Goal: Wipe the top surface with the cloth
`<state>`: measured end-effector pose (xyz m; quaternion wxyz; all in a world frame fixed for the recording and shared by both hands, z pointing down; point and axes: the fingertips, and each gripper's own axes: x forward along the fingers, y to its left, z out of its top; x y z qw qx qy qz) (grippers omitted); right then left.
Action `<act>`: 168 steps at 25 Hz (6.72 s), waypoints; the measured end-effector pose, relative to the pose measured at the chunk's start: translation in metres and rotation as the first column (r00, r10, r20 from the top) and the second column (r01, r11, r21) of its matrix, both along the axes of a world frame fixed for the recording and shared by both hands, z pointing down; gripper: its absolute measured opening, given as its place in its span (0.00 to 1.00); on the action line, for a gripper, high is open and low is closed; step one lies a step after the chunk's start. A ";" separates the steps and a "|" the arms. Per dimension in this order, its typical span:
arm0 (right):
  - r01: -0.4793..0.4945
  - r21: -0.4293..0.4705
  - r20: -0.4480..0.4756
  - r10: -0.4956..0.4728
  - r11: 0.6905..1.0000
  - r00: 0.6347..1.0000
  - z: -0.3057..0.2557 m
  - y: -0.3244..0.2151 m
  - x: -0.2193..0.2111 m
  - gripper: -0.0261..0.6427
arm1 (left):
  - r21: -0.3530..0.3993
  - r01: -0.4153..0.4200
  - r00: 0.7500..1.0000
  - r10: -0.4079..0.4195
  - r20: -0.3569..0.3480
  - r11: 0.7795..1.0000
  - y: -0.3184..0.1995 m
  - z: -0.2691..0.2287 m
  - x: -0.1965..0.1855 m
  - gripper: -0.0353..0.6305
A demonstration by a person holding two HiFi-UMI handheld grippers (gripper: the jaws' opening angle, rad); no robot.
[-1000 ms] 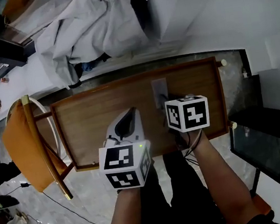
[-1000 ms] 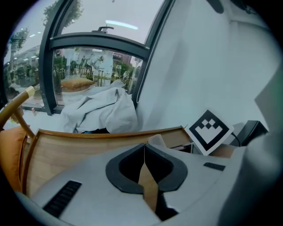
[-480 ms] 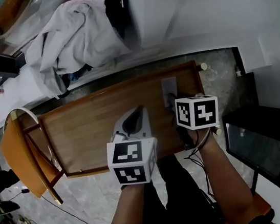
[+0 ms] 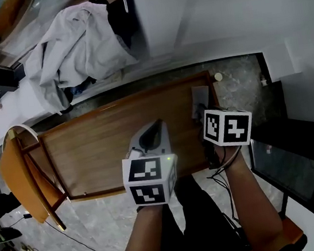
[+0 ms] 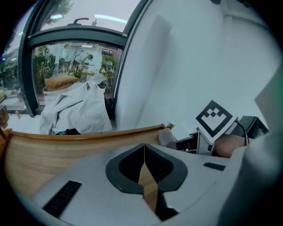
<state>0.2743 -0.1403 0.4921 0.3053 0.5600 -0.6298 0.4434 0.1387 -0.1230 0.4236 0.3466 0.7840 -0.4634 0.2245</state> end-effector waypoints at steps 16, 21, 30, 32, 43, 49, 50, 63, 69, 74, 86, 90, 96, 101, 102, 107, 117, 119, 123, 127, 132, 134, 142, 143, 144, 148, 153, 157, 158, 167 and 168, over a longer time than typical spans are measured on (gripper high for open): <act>0.058 0.194 0.173 -0.093 0.979 0.981 -0.052 0.010 -0.071 0.09 | 0.043 0.079 0.996 -0.080 0.034 0.996 0.019 -0.019 -0.057 0.07; 0.240 0.213 0.241 -0.289 0.947 0.926 -0.055 0.037 -0.202 0.09 | 0.076 0.243 0.969 -0.245 0.021 0.967 0.039 -0.040 -0.168 0.07; 0.440 0.253 0.417 -0.507 0.862 0.754 -0.048 0.095 -0.454 0.09 | 0.204 0.387 0.911 -0.407 0.064 0.899 0.078 -0.097 -0.346 0.07; 0.462 0.235 0.432 -0.518 0.855 0.739 -0.040 0.106 -0.489 0.09 | 0.190 0.395 0.910 -0.411 0.051 0.899 0.083 -0.095 -0.368 0.07; 0.477 0.090 0.421 -0.467 0.874 0.777 0.014 0.129 -0.538 0.09 | 0.207 0.370 0.925 -0.380 0.010 0.906 0.095 -0.093 -0.404 0.07; 0.507 0.030 0.347 -0.485 0.861 0.803 0.028 0.135 -0.530 0.09 | 0.198 0.376 0.924 -0.383 0.000 0.905 0.098 -0.090 -0.395 0.07; 0.505 0.020 0.342 -0.480 0.863 0.808 0.029 0.135 -0.528 0.09 | 0.200 0.372 0.925 -0.380 0.000 0.906 0.097 -0.091 -0.392 0.07; 0.355 -0.035 0.244 -0.337 0.934 0.909 0.032 0.107 -0.405 0.09 | 0.147 0.278 0.957 -0.286 0.039 0.949 0.085 -0.058 -0.316 0.07; 0.277 -0.050 0.217 -0.260 0.960 0.941 0.028 0.095 -0.326 0.09 | 0.073 0.213 0.975 -0.216 0.042 0.974 0.082 -0.023 -0.254 0.07; 0.226 -0.053 0.178 -0.214 0.973 0.961 0.026 0.091 -0.259 0.09 | 0.050 0.155 0.987 -0.157 0.042 0.987 0.076 -0.010 -0.203 0.07; 0.123 -0.033 0.091 -0.119 0.992 0.989 0.016 0.070 -0.120 0.09 | 0.017 0.039 0.999 -0.039 0.022 0.999 0.071 0.004 -0.080 0.07; 0.098 -0.031 0.057 -0.096 0.995 0.994 0.013 0.063 -0.080 0.09 | 0.013 0.003 1.000 -0.004 0.017 1.000 0.067 0.007 -0.047 0.07; 0.052 -0.034 0.025 -0.051 0.998 0.998 0.009 0.059 -0.033 0.09 | 0.014 -0.023 1.000 0.023 0.001 1.000 0.061 0.008 -0.009 0.07; 0.021 -0.044 0.003 -0.021 0.999 1.000 0.008 0.060 -0.009 0.09 | 0.021 -0.034 0.999 0.034 -0.009 0.999 0.058 0.007 0.012 0.07; 0.017 -0.047 -0.002 -0.017 0.999 1.000 0.007 0.060 -0.006 0.09 | 0.023 -0.033 0.999 0.034 -0.010 0.999 0.057 0.006 0.014 0.07; -0.011 -0.041 -0.082 0.007 0.999 0.997 0.003 0.059 0.011 0.09 | 0.030 -0.023 1.000 0.023 -0.015 0.999 0.055 0.002 0.017 0.07; 0.061 0.074 0.116 -0.070 0.995 0.991 -0.034 0.067 -0.102 0.09 | 0.059 0.085 0.996 -0.086 0.008 0.995 0.076 -0.024 -0.078 0.07; 0.120 0.109 0.187 -0.139 0.987 0.972 -0.038 0.073 -0.160 0.09 | 0.085 0.147 0.989 -0.149 0.016 0.985 0.080 -0.034 -0.124 0.07; 0.248 0.144 0.278 -0.280 0.958 0.919 -0.036 0.096 -0.282 0.09 | 0.127 0.275 0.961 -0.278 0.007 0.953 0.095 -0.056 -0.222 0.07; 0.324 0.137 0.351 -0.352 0.936 0.868 -0.026 0.125 -0.389 0.09 | 0.147 0.310 0.948 -0.317 0.032 0.939 0.110 -0.073 -0.302 0.07; 0.372 0.106 0.418 -0.381 0.922 0.825 -0.008 0.152 -0.484 0.09 | 0.153 0.332 0.940 -0.340 0.028 0.931 0.126 -0.083 -0.368 0.07; 0.380 0.089 0.433 -0.380 0.920 0.818 -0.001 0.159 -0.505 0.09 | 0.159 0.339 0.938 -0.346 0.013 0.927 0.132 -0.088 -0.383 0.07; 0.427 0.006 0.382 -0.397 0.904 0.835 0.025 0.175 -0.533 0.09 | 0.203 0.354 0.935 -0.353 -0.038 0.913 0.141 -0.097 -0.406 0.07; 0.430 -0.004 0.367 -0.399 0.903 0.840 0.028 0.175 -0.531 0.09 | 0.199 0.353 0.935 -0.352 -0.041 0.914 0.141 -0.095 -0.405 0.07; 0.432 -0.014 0.354 -0.400 0.902 0.845 0.030 0.175 -0.528 0.09 | 0.195 0.350 0.936 -0.349 -0.042 0.916 0.141 -0.094 -0.402 0.07; 0.423 -0.042 0.312 -0.390 0.905 0.866 0.034 0.172 -0.507 0.09 | 0.188 0.325 0.945 -0.323 -0.040 0.927 0.140 -0.090 -0.386 0.07; 0.380 -0.053 0.272 -0.353 0.923 0.895 0.034 0.160 -0.459 0.09 | 0.173 0.285 0.959 -0.282 -0.039 0.943 0.133 -0.079 -0.355 0.07; 0.338 -0.065 0.246 -0.314 0.939 0.917 0.032 0.155 -0.409 0.09 | 0.155 0.259 0.966 -0.259 -0.021 0.953 0.125 -0.071 -0.324 0.07; 0.330 -0.065 0.234 -0.307 0.942 0.922 0.032 0.154 -0.395 0.09 | 0.152 0.248 0.969 -0.248 -0.022 0.957 0.124 -0.069 -0.314 0.07; 0.213 -0.061 0.142 -0.203 0.975 0.969 0.027 0.134 -0.260 0.09 | 0.099 0.170 0.985 -0.169 -0.022 0.980 0.117 -0.037 -0.223 0.07; 0.200 -0.057 0.130 -0.191 0.978 0.973 0.025 0.131 -0.245 0.09 | 0.090 0.161 0.987 -0.160 -0.022 0.983 0.117 -0.033 -0.213 0.07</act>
